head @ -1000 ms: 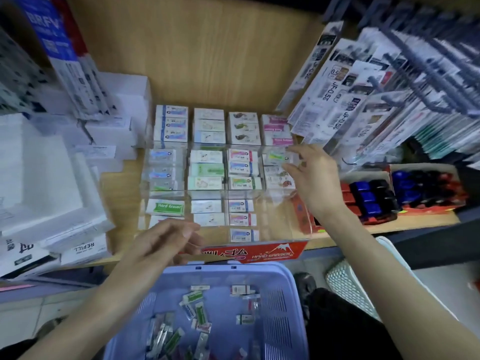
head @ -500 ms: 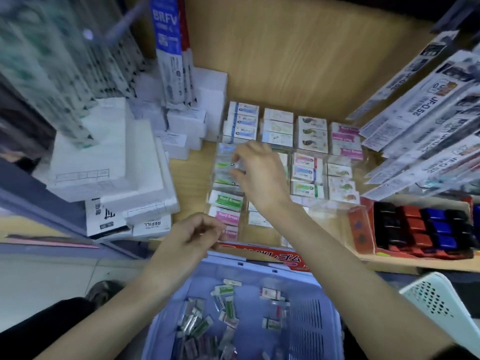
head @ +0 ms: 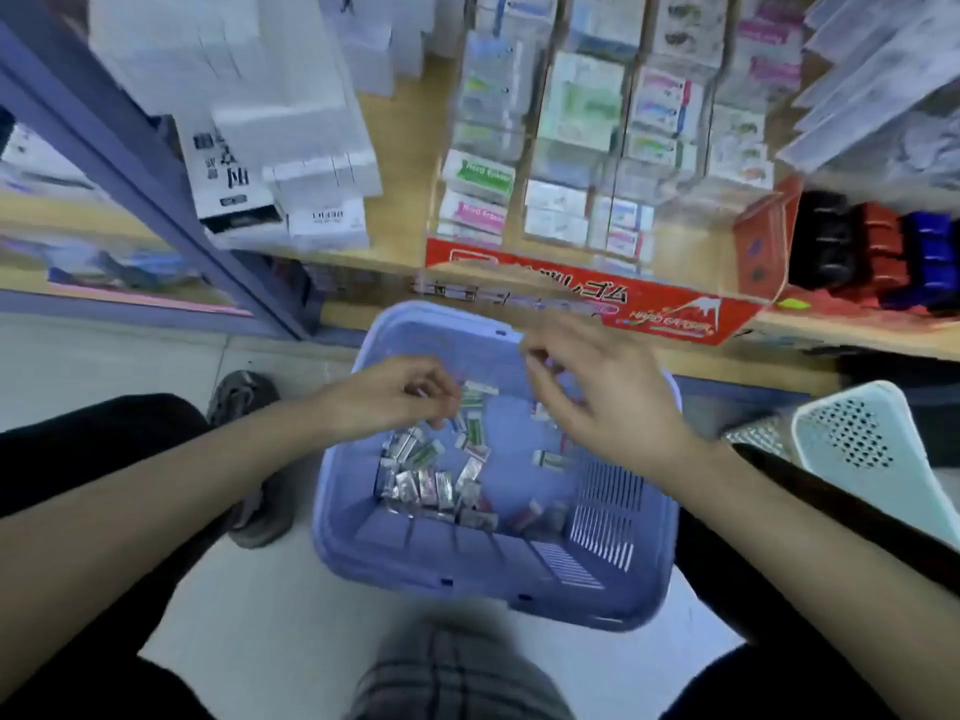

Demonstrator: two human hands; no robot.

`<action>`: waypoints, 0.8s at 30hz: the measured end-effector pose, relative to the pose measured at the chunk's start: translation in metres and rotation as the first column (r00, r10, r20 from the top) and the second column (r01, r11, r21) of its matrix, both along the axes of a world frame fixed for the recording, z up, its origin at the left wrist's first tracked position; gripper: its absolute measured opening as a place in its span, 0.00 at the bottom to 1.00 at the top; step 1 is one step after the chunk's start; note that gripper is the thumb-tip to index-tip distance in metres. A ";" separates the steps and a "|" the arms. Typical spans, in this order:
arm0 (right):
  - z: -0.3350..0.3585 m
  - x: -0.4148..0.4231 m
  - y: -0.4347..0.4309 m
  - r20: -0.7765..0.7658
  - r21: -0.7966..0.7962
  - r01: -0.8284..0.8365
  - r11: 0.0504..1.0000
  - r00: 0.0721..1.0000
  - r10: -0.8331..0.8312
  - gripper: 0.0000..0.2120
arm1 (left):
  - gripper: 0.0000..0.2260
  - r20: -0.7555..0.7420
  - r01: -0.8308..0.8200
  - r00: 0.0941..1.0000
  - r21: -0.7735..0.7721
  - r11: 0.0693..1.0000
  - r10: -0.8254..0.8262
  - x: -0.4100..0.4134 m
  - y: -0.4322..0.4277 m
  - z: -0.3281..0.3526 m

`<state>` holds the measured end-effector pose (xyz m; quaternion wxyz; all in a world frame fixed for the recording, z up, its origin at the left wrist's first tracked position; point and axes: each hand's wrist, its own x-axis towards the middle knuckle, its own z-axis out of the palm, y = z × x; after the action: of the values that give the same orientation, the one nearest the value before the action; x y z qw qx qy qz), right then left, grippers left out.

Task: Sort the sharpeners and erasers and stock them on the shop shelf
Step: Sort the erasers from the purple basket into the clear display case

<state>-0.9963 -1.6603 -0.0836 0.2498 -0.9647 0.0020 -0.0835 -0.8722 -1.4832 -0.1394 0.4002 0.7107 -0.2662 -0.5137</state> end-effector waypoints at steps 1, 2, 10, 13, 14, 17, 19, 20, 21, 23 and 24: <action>-0.027 -0.015 0.000 -0.198 -0.027 0.000 1.000 0.980 -0.005 0.12 | 0.07 0.053 0.030 0.998 0.072 0.997 -0.034 -0.005 0.005 -0.025; -0.058 -0.027 -0.001 -0.416 -0.022 0.020 1.000 0.909 -0.027 0.13 | 0.06 0.113 0.058 0.991 0.130 0.990 -0.073 -0.008 0.009 -0.050; -0.237 -0.058 0.012 -0.850 0.121 0.366 0.923 0.518 -0.094 0.17 | 0.26 0.408 -0.122 0.911 0.411 0.904 -0.063 -0.034 0.005 -0.214; -0.267 -0.056 0.021 -0.840 0.117 0.429 0.896 0.524 -0.141 0.17 | 0.32 0.498 -0.286 0.867 0.477 0.831 0.013 -0.057 0.003 -0.240; -0.272 -0.055 0.022 -0.836 0.117 0.429 0.896 0.530 -0.145 0.16 | 0.34 0.545 -0.311 0.838 0.491 0.814 -0.009 -0.063 0.002 -0.248; -0.280 -0.053 0.023 -0.818 0.124 0.393 0.911 0.561 -0.131 0.14 | 0.38 0.724 -0.393 0.675 0.519 0.759 -0.145 -0.070 -0.004 -0.258; -0.284 -0.055 0.022 -0.800 0.134 0.459 0.878 0.573 -0.178 0.12 | 0.37 0.722 -0.413 0.659 0.581 0.702 -0.211 -0.073 -0.004 -0.264; -0.287 -0.059 0.021 -0.790 0.143 0.517 0.844 0.574 -0.218 0.11 | 0.35 0.746 -0.412 0.609 0.589 0.696 -0.271 -0.074 -0.003 -0.269; -0.290 -0.062 0.021 -0.784 0.146 0.568 0.810 0.566 -0.256 0.10 | 0.31 0.747 -0.394 0.570 0.613 0.685 -0.341 -0.075 -0.001 -0.274; -0.297 -0.070 0.025 -0.793 0.154 0.628 0.763 0.539 -0.283 0.09 | 0.26 0.762 -0.352 0.524 0.600 0.718 -0.380 -0.078 0.005 -0.285; -0.300 -0.072 0.027 -0.802 0.159 0.649 0.744 0.524 -0.285 0.09 | 0.24 0.774 -0.340 0.510 0.581 0.739 -0.375 -0.080 0.007 -0.289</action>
<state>-1.0682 -1.6328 -0.3832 0.4050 -0.7897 0.3882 0.2481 -0.9524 -1.4766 -0.4280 -0.0775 0.9575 -0.2309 -0.1549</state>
